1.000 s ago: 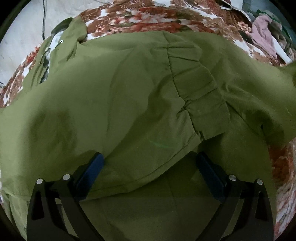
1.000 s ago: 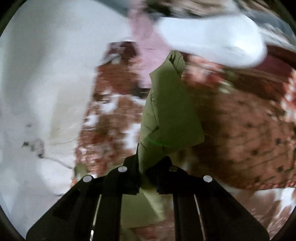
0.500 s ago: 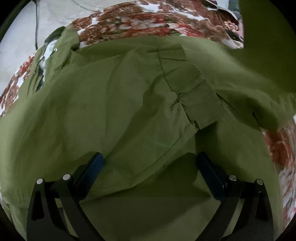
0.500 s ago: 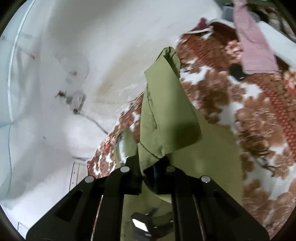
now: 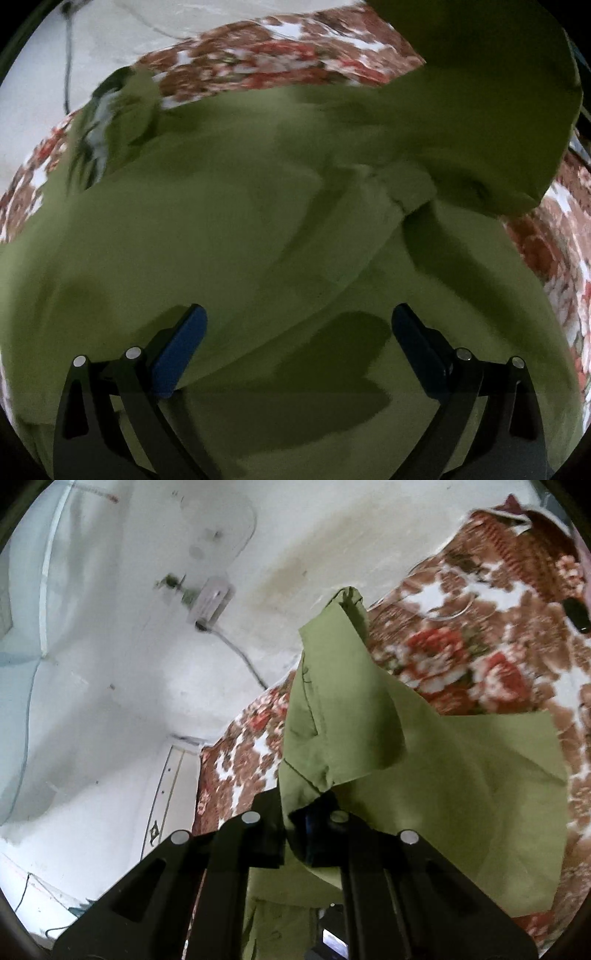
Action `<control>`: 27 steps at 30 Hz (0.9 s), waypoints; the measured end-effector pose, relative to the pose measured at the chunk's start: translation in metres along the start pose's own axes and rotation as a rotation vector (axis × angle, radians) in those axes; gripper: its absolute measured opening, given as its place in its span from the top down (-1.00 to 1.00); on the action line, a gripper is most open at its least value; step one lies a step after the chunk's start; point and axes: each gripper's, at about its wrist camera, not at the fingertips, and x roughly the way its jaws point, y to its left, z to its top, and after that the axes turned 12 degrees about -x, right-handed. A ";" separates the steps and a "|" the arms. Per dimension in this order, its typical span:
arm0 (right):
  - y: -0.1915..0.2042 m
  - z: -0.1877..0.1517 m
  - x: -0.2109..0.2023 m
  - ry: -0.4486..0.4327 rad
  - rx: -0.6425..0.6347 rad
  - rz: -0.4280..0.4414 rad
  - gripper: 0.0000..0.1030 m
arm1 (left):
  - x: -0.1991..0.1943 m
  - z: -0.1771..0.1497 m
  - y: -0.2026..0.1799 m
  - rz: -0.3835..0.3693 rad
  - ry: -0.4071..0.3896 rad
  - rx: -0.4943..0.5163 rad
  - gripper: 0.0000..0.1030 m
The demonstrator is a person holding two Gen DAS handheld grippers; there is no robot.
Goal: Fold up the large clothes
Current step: 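Fold the held sleeve across the jacket body with the right tool, release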
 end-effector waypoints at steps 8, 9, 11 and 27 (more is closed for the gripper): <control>0.047 -0.018 0.060 0.053 -0.018 0.074 0.85 | -0.005 -0.019 0.046 0.032 0.010 -0.011 -0.90; 0.054 -0.021 0.070 0.063 -0.021 0.086 0.85 | -0.004 -0.021 0.048 0.033 0.004 -0.005 -0.90; 0.065 -0.027 0.086 0.078 -0.029 0.102 0.85 | -0.007 -0.025 0.046 0.039 -0.025 0.012 -0.90; 0.150 -0.098 0.234 0.351 -0.178 0.151 0.85 | -0.042 -0.051 0.057 0.014 -0.106 -0.011 -0.90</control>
